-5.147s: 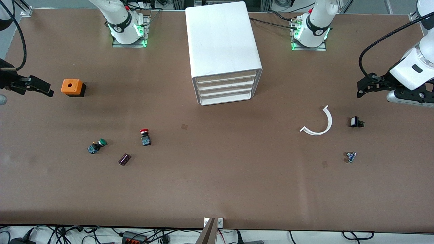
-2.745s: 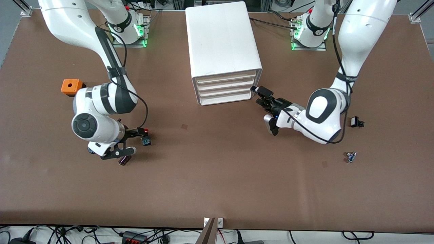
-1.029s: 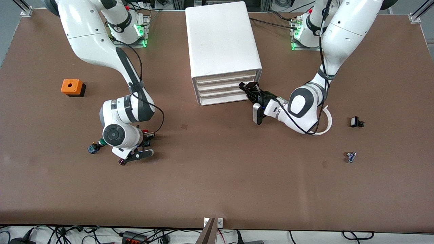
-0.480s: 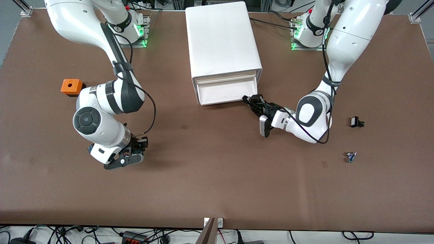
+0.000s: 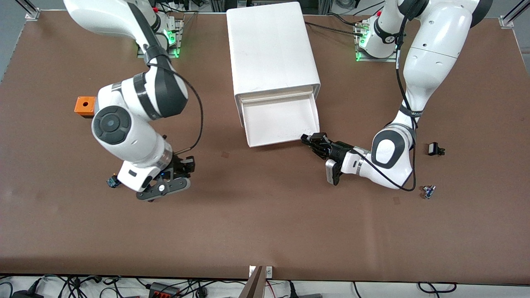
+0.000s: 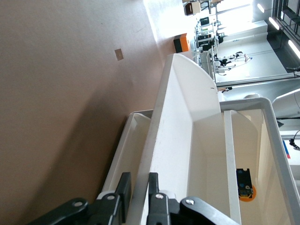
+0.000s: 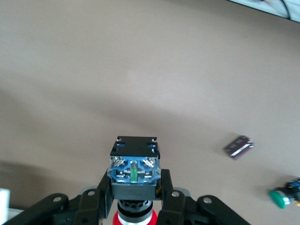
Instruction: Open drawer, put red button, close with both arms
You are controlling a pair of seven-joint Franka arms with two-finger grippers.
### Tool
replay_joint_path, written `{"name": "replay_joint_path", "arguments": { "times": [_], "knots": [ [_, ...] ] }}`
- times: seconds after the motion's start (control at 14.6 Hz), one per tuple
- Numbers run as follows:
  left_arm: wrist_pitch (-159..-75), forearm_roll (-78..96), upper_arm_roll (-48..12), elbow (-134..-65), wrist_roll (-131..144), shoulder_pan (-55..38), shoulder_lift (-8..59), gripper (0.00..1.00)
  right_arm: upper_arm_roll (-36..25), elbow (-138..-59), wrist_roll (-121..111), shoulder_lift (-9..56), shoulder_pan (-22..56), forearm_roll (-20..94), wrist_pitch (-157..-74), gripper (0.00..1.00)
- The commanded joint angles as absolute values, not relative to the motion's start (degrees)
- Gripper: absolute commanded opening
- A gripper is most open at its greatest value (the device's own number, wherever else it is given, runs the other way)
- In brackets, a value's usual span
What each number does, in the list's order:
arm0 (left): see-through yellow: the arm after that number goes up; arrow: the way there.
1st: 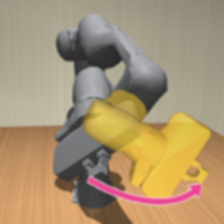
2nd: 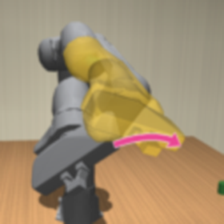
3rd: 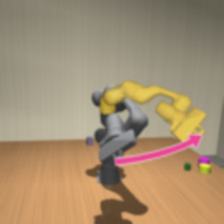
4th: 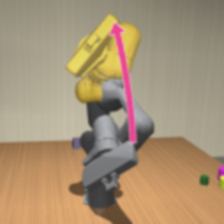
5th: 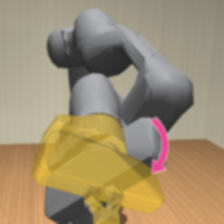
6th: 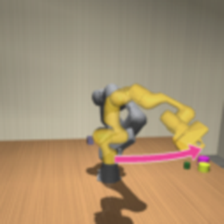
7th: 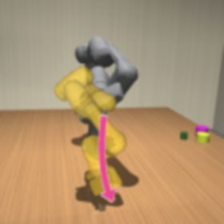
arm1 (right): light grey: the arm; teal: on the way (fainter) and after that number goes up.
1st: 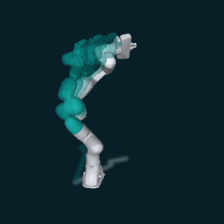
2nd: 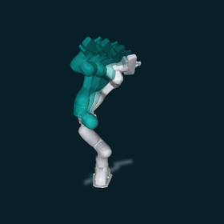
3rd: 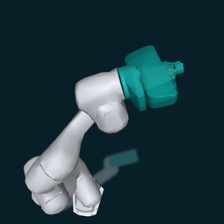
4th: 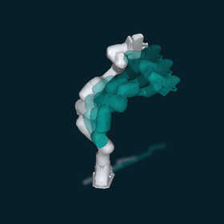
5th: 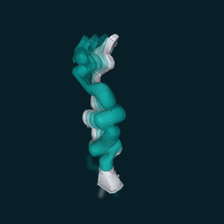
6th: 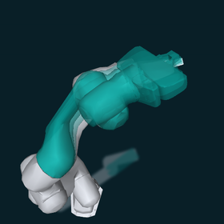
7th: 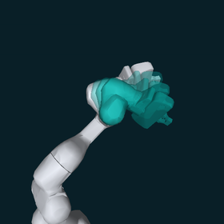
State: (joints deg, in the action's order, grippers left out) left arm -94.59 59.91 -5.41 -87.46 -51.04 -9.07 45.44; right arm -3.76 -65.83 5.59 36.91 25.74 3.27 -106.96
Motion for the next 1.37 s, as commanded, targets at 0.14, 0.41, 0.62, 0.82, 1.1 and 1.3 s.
{"name": "replay_joint_path", "arguments": {
  "times": [0.14, 0.41, 0.62, 0.82, 1.1, 1.3],
  "knots": [
    [-94.22, 59.94, -4.4, -85.43, -41.7, -8.53, 44.66, 1.0, 2.97, -60.91, 11.59, 37.79, 26.71, 3.69, -106.61, 0.0],
    [-94.13, 50.13, -4.04, -83.86, -20.88, -8.44, 37.72, 1.0, 3.34, -60.91, 18.44, 38.41, 31.98, 3.34, -111.78, 0.0],
    [-93.87, 35.99, -3.16, -79.03, -6.98, -7.74, 35.69, 1.0, 3.51, -60.91, 20.13, 40.33, 35.15, 3.51, -112.33, 0.0],
    [-92.9, 21.24, -2.99, -78.31, -5.36, -7.47, 33.49, 1.0, 3.78, -61.0, 21.36, 42.88, 38.22, 3.78, -112.24, 0.0],
    [-92.72, -1.28, -3.08, -78.13, -4.93, -7.56, 31.47, 1.0, 3.87, -61.08, 25.66, 43.86, 39.55, 3.95, -111.98, 0.0],
    [-92.81, -8.09, -3.34, -77.78, -0.98, -7.47, 30.24, 1.0, 3.78, -61.52, 27.76, 44.73, 40.43, 8.69, -111.36, 0.0]
  ]
}}
